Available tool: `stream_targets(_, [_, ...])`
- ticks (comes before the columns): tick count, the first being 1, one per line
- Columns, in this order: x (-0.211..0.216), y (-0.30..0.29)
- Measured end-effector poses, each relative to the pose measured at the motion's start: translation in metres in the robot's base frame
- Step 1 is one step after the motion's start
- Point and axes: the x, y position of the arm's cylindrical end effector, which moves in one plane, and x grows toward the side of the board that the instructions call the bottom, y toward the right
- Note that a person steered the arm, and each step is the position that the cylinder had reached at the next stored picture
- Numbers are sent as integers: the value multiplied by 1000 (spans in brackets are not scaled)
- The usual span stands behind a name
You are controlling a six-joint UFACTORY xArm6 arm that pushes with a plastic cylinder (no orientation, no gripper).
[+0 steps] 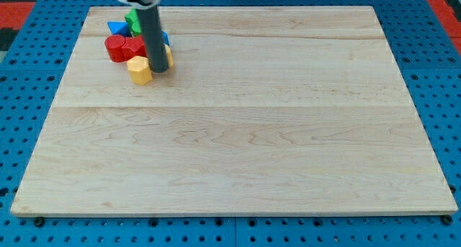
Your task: Push the yellow blocks in between the red blocks
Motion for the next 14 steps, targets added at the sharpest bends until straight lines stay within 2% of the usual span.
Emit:
stream_targets(1, [0, -3])
stream_targets(2, [28, 13])
stream_targets(3, [52, -17])
stream_targets(4, [26, -49])
stream_targets(5, [-17, -49])
stream_targets(7, [54, -43])
stream_targets(9, [7, 46])
stream_targets(10, [-12, 19])
stream_targets(11, [-16, -31])
stream_targets(12, [-17, -30])
stream_targets(13, [1, 41])
stream_targets(14, [-15, 125])
